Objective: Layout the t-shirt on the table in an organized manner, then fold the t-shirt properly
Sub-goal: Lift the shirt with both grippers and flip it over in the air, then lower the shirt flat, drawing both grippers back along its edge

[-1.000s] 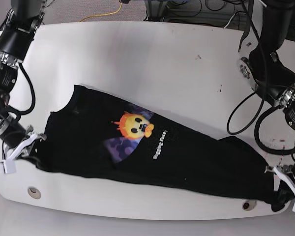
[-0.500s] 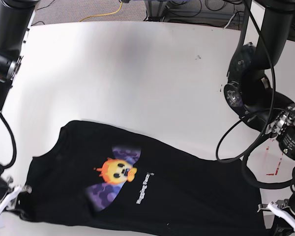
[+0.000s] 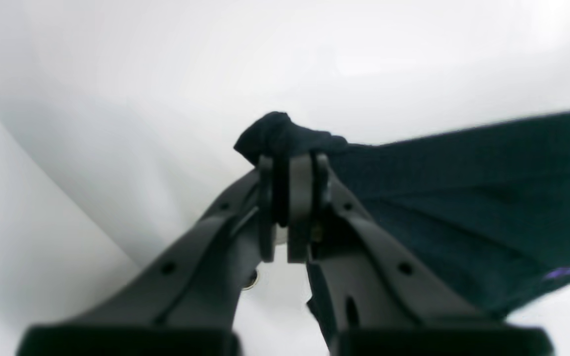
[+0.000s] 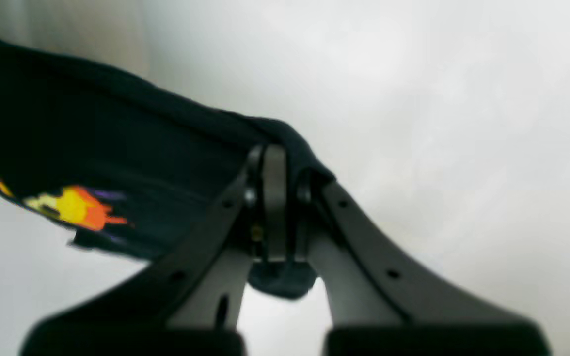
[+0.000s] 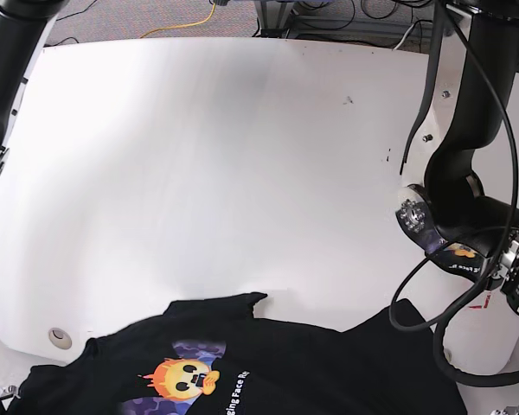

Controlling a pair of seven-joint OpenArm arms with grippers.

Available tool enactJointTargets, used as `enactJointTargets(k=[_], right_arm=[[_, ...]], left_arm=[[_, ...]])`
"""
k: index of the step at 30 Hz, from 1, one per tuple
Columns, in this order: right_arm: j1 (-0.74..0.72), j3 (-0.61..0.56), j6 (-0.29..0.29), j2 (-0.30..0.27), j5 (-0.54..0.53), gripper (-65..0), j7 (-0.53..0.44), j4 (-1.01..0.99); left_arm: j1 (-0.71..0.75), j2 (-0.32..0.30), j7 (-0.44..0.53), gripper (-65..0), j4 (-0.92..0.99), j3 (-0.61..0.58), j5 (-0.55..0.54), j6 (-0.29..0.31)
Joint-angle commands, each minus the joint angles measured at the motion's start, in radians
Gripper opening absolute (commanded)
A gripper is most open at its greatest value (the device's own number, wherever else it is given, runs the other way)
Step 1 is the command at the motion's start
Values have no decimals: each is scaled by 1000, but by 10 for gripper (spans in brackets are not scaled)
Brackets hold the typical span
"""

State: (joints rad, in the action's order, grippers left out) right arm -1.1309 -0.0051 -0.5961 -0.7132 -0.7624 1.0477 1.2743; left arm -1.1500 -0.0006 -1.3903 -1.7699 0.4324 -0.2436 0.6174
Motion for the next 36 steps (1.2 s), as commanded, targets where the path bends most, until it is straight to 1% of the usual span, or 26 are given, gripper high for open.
enactJointTargets(k=[1,3,6,10,11,13,14,20,25,27,28,29,31,36], right_arm=[[-28,14,5,-19,10,-650,9,8],[-5,15,5,-30,8,-650,19,23],[78,35,5,-35,7,-650,24,81],[206,136,5,-30,-1,-650,49,167],[271,182,9,-29,-15,-650,70,207],[334,228,9,-27,-32,-650,90,249],[389,261,11,-27,-45,-650,101,279],[651,377,11,-23,-98,-650,105,393],[878,492,11,53,-110,-650,111,500],[958,525,9,74,-110,-650,113,537],[1018,544,6,97,-110,-650,113,566],[1041,554,6,105,-110,-650,113,577],[1121,577,6,143,-110,-650,113,623],[1253,606,6,221,-110,-650,113,693]], left_arm=[[-31,-2,25,-650,0,-11,-4,-1],[-18,-2,24,-650,0,-10,-4,-1],[46,-5,24,-650,-5,-11,-6,-1],[127,-23,22,-650,-5,-11,-6,0],[178,-22,22,-650,-6,-10,-7,0],[227,-23,22,-650,-9,-8,-7,0],[268,-26,22,-650,-17,-7,-7,0],[448,-40,-6,-650,-84,10,-7,0],[635,-69,-6,-650,-144,52,-10,2],[700,-82,-6,-650,-150,76,-27,2],[749,-92,-6,-650,-152,104,-53,2],[767,-98,-6,-650,-152,116,-66,2],[853,-111,-6,-650,-152,161,-116,2],[1011,-155,-6,-650,-153,243,-214,2]])
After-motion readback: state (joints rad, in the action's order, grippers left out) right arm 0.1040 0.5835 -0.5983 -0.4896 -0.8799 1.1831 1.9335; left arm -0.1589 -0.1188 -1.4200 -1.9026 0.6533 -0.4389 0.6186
